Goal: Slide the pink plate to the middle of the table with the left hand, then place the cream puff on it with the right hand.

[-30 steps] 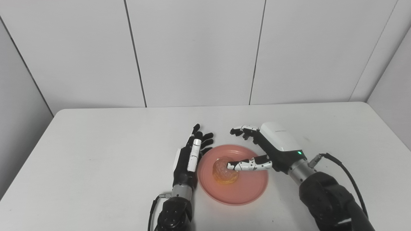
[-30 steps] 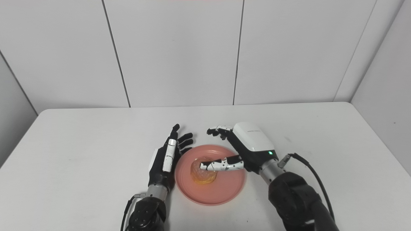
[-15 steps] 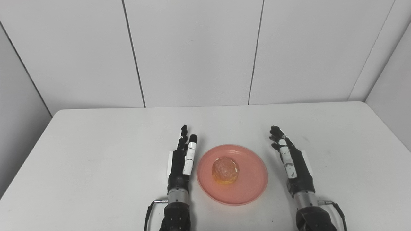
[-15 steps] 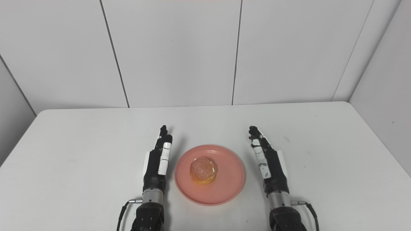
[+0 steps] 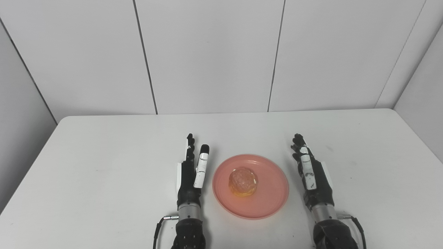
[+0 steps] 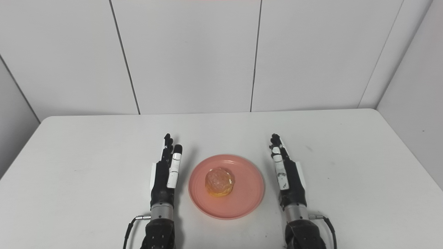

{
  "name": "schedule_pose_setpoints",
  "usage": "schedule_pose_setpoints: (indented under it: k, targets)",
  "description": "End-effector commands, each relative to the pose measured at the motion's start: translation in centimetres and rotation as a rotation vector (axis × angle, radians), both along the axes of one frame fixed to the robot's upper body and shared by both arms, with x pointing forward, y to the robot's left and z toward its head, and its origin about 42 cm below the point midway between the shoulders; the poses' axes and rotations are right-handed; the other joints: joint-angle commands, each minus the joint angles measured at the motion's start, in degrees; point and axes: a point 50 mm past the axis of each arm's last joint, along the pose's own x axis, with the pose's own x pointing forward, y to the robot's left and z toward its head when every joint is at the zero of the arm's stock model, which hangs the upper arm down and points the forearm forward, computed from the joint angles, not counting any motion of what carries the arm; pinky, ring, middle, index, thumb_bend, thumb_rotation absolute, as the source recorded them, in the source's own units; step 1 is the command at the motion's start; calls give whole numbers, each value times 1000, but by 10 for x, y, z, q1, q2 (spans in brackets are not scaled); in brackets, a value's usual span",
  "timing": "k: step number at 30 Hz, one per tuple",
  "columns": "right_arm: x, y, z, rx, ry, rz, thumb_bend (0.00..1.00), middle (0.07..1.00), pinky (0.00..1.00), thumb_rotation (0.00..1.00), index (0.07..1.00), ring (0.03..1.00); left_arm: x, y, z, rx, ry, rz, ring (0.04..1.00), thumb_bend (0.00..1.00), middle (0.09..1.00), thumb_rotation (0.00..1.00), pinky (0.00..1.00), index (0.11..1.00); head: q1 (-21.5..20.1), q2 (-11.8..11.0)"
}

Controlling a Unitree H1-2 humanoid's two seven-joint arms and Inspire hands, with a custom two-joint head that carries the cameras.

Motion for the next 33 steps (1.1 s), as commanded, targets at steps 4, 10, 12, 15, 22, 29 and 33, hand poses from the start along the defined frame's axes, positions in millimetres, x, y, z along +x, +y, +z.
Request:
schedule_pose_setpoints:
  k: [4, 10, 12, 15, 22, 29, 33]
  targets:
    - [-8, 1, -8, -10, -12, 0, 844, 945, 987, 1000, 933, 968, -13, 9, -24, -1, 78, 6, 1000, 713, 1000, 1000, 1000, 1000, 0, 2]
    - [-10, 2, -6, 49, -1, -24, 819, 940, 976, 1000, 927, 960, -15, 10, -24, -4, 84, -6, 1000, 723, 1000, 1000, 1000, 1000, -3, 3]
    - [-10, 1, -5, 59, 2, -32, 813, 940, 977, 1000, 927, 960, -16, 9, -24, -6, 90, -11, 1000, 733, 1000, 1000, 1000, 1000, -7, 4]
    - [-10, -1, -5, 68, 2, -35, 815, 942, 981, 1000, 928, 962, -16, 8, -25, -8, 93, -13, 1000, 740, 1000, 1000, 999, 1000, -6, 5]
    - [-11, -5, -4, 64, 6, -46, 806, 939, 977, 1000, 922, 956, -17, 5, -25, 1, 101, -14, 1000, 733, 1000, 1000, 993, 1000, -6, 7]
    - [-14, -4, -3, 76, 12, -42, 806, 931, 969, 992, 907, 945, -19, 5, -27, -4, 114, -13, 1000, 755, 994, 1000, 1000, 999, -6, 9]
    - [-15, -4, -5, 68, 19, -39, 816, 934, 967, 990, 908, 942, -18, 6, -27, -12, 121, -11, 1000, 771, 989, 1000, 1000, 995, -6, 11]
